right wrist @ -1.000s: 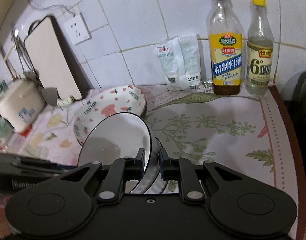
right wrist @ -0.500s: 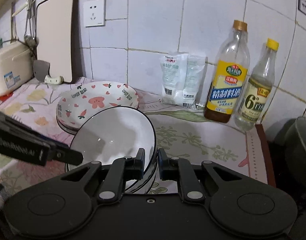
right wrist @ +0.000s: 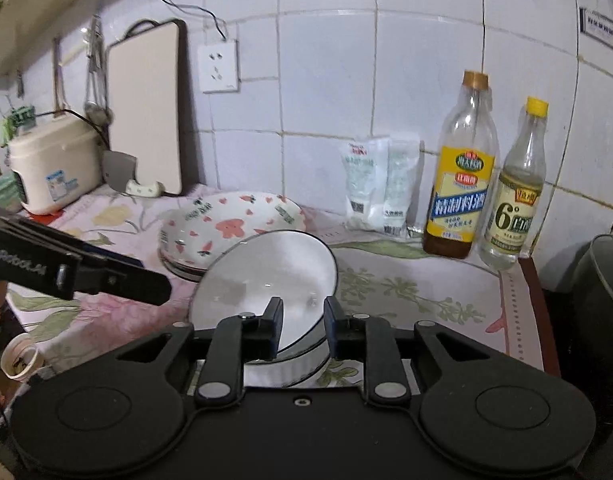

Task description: Organize plates and bowls

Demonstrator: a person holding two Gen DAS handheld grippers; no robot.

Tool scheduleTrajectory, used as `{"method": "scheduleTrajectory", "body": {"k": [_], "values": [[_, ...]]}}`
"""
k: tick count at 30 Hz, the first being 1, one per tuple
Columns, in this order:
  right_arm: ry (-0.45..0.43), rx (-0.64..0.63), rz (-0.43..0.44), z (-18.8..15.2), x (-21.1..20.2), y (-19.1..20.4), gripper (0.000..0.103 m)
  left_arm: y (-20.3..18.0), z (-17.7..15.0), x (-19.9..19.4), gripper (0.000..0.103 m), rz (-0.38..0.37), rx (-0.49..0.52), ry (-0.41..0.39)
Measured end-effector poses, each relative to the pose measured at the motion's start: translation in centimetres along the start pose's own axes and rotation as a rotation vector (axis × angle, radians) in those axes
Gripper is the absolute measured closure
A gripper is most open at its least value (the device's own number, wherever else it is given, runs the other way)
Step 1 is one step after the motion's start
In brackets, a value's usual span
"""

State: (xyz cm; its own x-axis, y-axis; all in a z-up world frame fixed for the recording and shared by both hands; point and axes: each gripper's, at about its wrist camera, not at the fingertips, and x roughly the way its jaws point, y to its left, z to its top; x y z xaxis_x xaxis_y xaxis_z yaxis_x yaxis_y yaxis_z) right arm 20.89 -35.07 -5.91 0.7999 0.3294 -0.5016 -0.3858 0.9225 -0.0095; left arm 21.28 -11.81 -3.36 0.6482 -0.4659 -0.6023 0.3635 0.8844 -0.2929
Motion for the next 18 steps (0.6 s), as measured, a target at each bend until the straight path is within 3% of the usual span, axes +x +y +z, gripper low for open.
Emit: {"method": "scheduleTrajectory", "body": {"k": [4,13,18], "values": [[-0.056,-0.048,0.003,-0.4,-2.9,1.4,0.058,-1.0,-0.8,-1.7,0.05,-0.002,0.05,-0.034],[-0.122,-0.08,0.006,-2.1,-7.4,3.4,0.041,-2.1,-2.7,-4.8,0.047,0.0,0.12,-0.11],[-0.126,-0.063,-0.009,-3.8,-7.9,3.9,0.038,-2.0,-4.3,-5.8,0.045,0.005,0.144,-0.166]]}}
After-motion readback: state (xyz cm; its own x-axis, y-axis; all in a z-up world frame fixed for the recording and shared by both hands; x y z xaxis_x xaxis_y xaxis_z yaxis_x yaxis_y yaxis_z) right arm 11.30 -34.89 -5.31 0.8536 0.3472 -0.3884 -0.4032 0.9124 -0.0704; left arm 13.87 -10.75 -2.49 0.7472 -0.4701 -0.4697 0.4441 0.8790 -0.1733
